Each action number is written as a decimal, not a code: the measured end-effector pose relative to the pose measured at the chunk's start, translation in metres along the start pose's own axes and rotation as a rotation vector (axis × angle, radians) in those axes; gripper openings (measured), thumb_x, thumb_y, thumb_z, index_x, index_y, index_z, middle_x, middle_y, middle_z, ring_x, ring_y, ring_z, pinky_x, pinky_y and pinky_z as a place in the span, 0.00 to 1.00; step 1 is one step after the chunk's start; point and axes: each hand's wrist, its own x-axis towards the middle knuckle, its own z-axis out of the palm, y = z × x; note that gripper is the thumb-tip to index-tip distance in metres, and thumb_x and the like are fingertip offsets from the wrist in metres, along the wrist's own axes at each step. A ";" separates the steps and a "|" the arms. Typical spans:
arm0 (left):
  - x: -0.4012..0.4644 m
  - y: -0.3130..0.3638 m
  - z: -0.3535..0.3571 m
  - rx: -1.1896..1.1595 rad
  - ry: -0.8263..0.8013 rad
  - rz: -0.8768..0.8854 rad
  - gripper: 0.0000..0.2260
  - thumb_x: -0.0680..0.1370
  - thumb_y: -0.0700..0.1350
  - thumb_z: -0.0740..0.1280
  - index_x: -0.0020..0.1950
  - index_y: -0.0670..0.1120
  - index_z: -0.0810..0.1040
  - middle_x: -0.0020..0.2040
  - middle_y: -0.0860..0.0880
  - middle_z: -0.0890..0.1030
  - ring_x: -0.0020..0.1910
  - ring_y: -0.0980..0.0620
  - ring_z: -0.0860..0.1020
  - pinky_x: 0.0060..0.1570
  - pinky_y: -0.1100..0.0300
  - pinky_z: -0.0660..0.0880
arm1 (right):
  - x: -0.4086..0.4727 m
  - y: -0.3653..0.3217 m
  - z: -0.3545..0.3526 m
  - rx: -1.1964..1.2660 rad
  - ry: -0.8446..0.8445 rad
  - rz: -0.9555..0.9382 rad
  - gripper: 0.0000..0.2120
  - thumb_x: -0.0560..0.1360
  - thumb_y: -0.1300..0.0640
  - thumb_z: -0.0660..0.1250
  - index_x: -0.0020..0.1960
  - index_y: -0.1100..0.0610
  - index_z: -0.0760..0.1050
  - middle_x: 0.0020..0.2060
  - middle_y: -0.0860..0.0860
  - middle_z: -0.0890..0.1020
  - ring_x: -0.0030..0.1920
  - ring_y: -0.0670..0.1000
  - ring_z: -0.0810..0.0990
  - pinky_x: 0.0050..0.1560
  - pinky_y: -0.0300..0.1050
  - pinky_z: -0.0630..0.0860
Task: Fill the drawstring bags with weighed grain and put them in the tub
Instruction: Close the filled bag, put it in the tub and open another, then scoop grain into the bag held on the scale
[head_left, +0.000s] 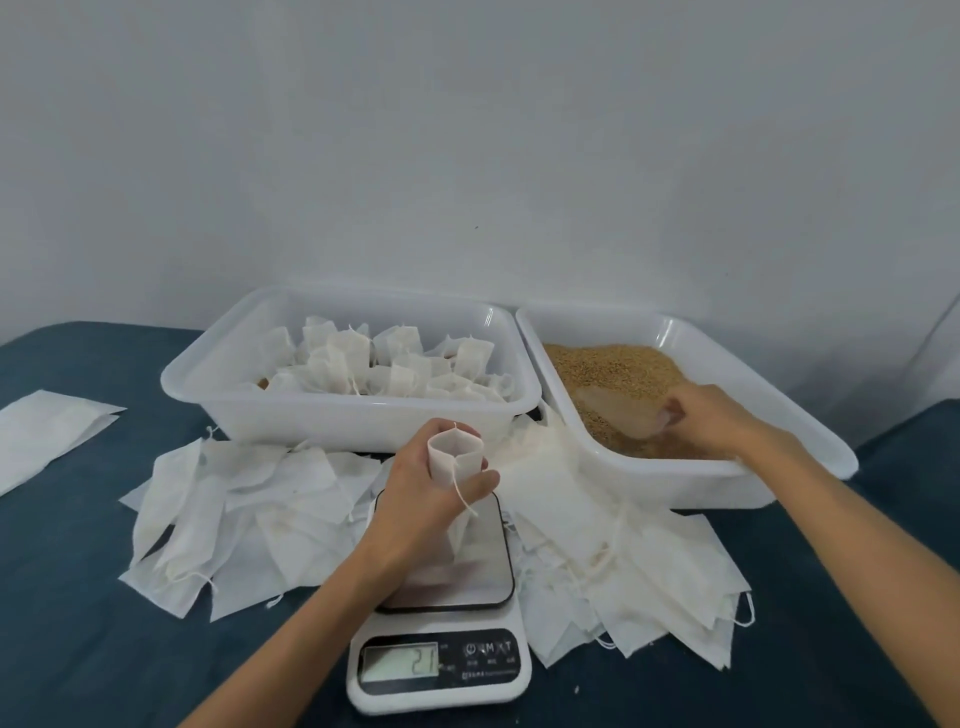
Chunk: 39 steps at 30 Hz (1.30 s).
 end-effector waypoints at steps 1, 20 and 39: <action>0.000 0.000 0.000 -0.004 0.001 -0.001 0.13 0.69 0.47 0.78 0.49 0.56 0.79 0.46 0.47 0.85 0.44 0.49 0.83 0.43 0.56 0.80 | 0.002 0.005 -0.002 0.000 0.053 0.020 0.05 0.73 0.58 0.76 0.46 0.54 0.80 0.44 0.51 0.83 0.45 0.51 0.81 0.46 0.48 0.79; 0.002 -0.004 -0.005 -0.032 0.011 -0.003 0.15 0.69 0.45 0.78 0.52 0.49 0.79 0.45 0.45 0.85 0.42 0.52 0.83 0.39 0.64 0.77 | 0.017 -0.022 0.001 -0.216 0.094 -0.165 0.06 0.74 0.66 0.71 0.47 0.58 0.83 0.46 0.52 0.83 0.49 0.54 0.80 0.50 0.48 0.76; 0.003 -0.003 -0.006 -0.059 -0.002 0.006 0.14 0.69 0.45 0.78 0.51 0.49 0.79 0.45 0.45 0.85 0.43 0.52 0.82 0.41 0.62 0.79 | 0.013 -0.013 0.000 0.101 0.190 0.033 0.09 0.71 0.61 0.78 0.50 0.60 0.82 0.47 0.55 0.84 0.48 0.54 0.82 0.54 0.51 0.78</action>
